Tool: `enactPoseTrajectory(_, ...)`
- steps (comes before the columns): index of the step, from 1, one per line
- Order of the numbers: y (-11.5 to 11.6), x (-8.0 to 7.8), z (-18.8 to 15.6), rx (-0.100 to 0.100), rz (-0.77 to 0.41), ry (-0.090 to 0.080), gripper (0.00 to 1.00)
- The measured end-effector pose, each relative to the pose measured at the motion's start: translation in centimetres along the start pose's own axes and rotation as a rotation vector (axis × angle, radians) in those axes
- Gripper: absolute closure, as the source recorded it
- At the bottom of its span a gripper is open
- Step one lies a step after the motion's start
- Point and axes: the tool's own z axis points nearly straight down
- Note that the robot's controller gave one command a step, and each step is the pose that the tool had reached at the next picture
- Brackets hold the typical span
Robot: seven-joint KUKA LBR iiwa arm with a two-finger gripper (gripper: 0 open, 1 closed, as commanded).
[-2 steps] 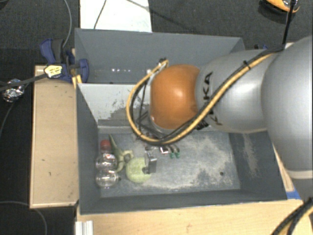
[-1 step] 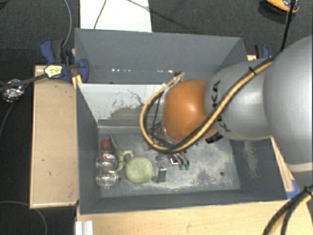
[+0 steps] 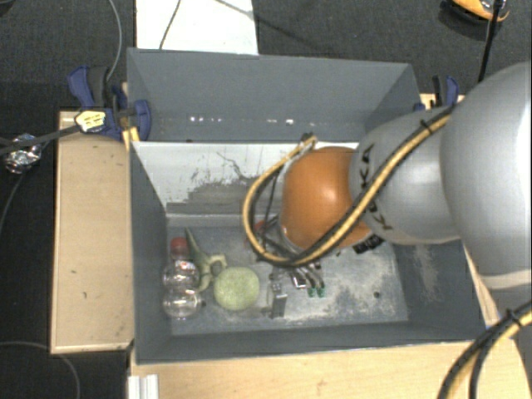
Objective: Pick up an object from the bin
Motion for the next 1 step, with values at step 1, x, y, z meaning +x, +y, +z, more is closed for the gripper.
enactPoseTrajectory(1,2.05,-0.22,0.95,-0.003,-0.095,-0.004,0.00)
